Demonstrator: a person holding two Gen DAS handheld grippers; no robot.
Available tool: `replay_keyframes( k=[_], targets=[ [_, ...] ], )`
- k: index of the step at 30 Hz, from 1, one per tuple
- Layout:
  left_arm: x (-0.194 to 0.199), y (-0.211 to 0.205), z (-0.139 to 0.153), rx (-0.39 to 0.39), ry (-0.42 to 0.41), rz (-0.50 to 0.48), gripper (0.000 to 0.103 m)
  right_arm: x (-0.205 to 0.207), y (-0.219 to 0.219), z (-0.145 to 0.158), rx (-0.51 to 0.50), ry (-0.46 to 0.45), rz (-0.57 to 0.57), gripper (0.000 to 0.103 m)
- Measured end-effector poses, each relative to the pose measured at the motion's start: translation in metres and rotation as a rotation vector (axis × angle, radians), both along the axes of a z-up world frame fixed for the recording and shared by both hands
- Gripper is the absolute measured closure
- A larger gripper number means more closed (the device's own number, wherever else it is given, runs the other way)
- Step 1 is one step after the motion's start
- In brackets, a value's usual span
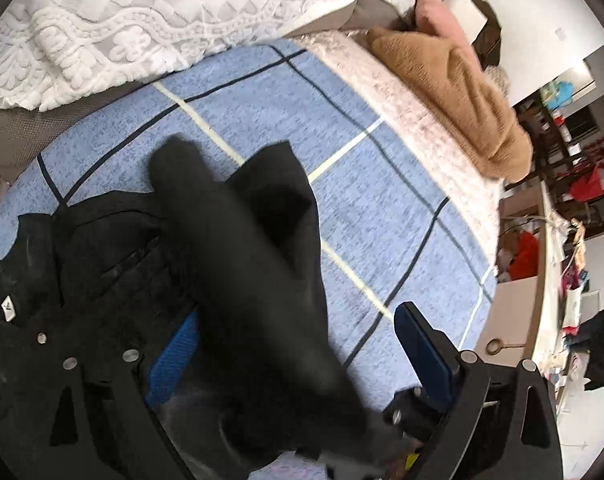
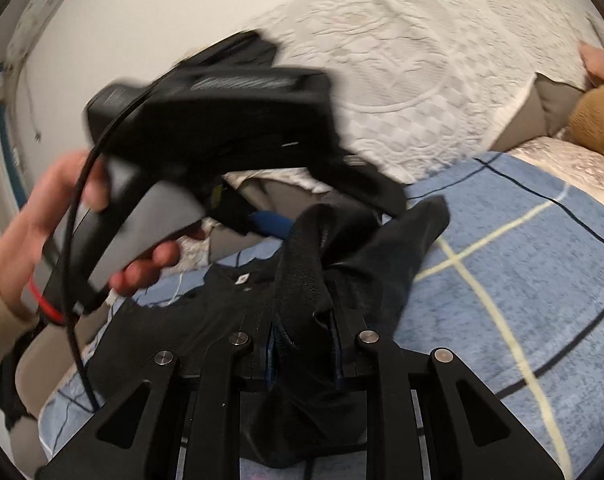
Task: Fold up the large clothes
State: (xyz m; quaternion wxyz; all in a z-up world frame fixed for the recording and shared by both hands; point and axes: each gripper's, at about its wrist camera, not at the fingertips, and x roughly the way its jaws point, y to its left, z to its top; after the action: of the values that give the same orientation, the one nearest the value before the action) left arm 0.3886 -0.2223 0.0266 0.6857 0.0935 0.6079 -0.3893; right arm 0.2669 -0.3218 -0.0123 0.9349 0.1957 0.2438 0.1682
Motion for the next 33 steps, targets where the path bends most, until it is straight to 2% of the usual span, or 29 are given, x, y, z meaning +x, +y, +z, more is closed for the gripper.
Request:
replay_keyframes(
  k=[2, 9, 12, 15, 18, 19, 23, 26, 28, 33],
  targets=[
    [-0.001, -0.002, -0.003, 0.065, -0.041, -0.013, 0.007, 0.0, 0.009, 0.0, -0.022, -0.007, 0.024, 0.082],
    [0.007, 0.007, -0.015, 0.145, -0.052, 0.013, 0.009, -0.003, 0.026, -0.003, -0.068, -0.008, 0.061, 0.083],
    [0.009, 0.014, -0.018, 0.153, -0.038, 0.038, 0.017, -0.006, 0.03, -0.004, -0.063, -0.007, 0.067, 0.083],
    [0.007, 0.019, -0.018, 0.177, -0.066, 0.054, 0.028, -0.006, 0.037, -0.005, -0.069, -0.002, 0.073, 0.083],
    [0.006, 0.025, -0.023, 0.194, -0.065, 0.064, 0.044, -0.007, 0.042, -0.005, -0.069, -0.001, 0.078, 0.083],
    [0.006, 0.028, -0.023, 0.198, -0.069, 0.066, 0.053, -0.008, 0.044, -0.004, -0.068, 0.0, 0.079, 0.083],
    [0.004, 0.041, -0.022, 0.163, -0.068, 0.069, 0.075, -0.008, 0.047, -0.002, -0.066, 0.011, 0.075, 0.085],
    [0.001, 0.05, -0.015, 0.144, -0.087, 0.079, 0.083, -0.01, 0.054, 0.001, -0.072, 0.01, 0.075, 0.086],
    [-0.001, 0.058, -0.007, 0.124, -0.099, 0.083, 0.086, -0.012, 0.06, 0.006, -0.082, 0.001, 0.073, 0.086],
    [-0.007, 0.089, 0.016, 0.068, -0.124, 0.096, 0.086, -0.019, 0.076, 0.022, -0.082, -0.031, 0.094, 0.087]
  ],
)
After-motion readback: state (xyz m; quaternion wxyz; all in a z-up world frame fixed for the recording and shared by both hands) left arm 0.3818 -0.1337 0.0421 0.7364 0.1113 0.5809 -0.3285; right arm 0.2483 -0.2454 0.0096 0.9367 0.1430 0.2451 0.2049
